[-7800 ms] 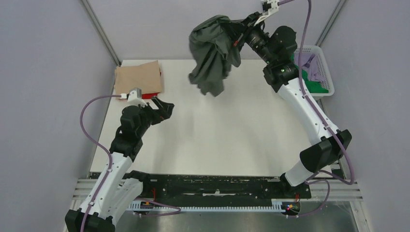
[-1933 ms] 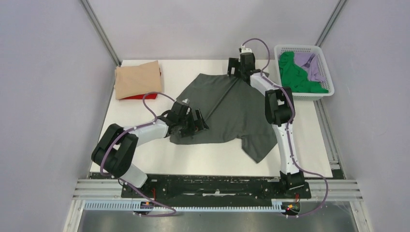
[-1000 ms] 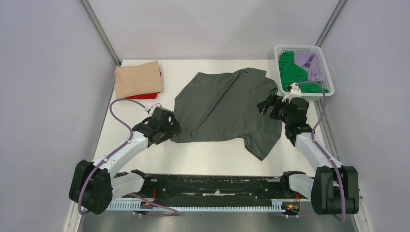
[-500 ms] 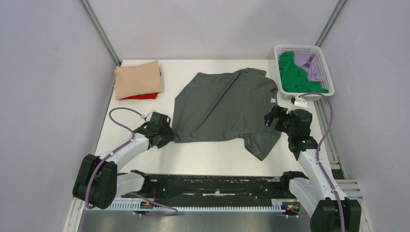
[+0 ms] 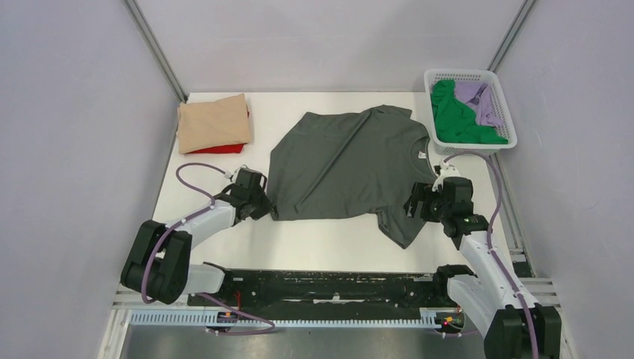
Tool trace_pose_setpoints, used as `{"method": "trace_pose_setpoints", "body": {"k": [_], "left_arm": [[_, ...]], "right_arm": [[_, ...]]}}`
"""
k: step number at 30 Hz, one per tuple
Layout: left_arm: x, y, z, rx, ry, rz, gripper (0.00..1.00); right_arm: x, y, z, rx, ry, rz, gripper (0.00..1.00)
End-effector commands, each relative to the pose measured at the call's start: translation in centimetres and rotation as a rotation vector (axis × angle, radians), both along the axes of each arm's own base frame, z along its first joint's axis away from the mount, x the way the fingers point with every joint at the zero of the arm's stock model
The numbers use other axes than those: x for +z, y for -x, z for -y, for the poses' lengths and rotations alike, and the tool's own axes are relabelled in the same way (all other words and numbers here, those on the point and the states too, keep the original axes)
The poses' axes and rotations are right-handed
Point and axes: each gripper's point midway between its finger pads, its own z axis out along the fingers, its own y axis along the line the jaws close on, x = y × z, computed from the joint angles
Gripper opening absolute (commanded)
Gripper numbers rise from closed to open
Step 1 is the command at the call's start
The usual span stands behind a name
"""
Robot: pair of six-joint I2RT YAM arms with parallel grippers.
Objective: Fold and stack the t-shirts
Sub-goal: Flatten out the tshirt
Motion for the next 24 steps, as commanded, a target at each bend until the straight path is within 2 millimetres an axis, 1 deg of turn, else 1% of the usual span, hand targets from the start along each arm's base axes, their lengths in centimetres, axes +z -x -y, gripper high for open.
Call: {"method": "trace_pose_setpoints", "body": {"k": [1,3,7,9,12,13,17,21,24], "left_arm": [[-0.9,1.5,-0.9,-0.013,-0.048,-0.064,0.02],[-0.1,1.3,-1.5,-0.002,-0.077,-0.039,0.02],[1.4,0.8,-2.1,0.010,-0.108,0.000,0.02],[1.7,0.7,-2.1,0.010,-0.104,0.005,0.02],[1.8,0.8,-2.0,0.009,-0.092,0.007,0.02],[1.8,0.8,-1.9,0.009,-0.091,0.008,0.02],[1.9,0.7,-1.9,0.013,-0.084,0.018,0.02],[2.2,0.5,-2.0,0.019,-0.085,0.030,0.02],[2.4,0.4,-2.1,0.024,-0.090,0.036,0.02]], "right_arm": [[-1.1,3.2,-1.4,0.107,0.101,-0.138,0.83],[-1.9,4.7,-2.5,0.161,0.148,-0.201,0.81],[-3.6,7.2,-5.3,0.283,0.156,-0.279,0.73],[-4.3,7.6,-5.6,0.297,0.203,-0.297,0.69],[-4.9,8.1,-6.4,0.319,0.223,-0.319,0.62],[-5.1,8.1,-6.4,0.315,0.234,-0.322,0.61],[-5.4,8.2,-4.8,0.241,0.323,-0.344,0.59],[-5.8,8.8,-3.3,0.171,0.364,-0.366,0.55],[-6.1,9.0,-1.9,0.125,0.420,-0.371,0.55]]}}
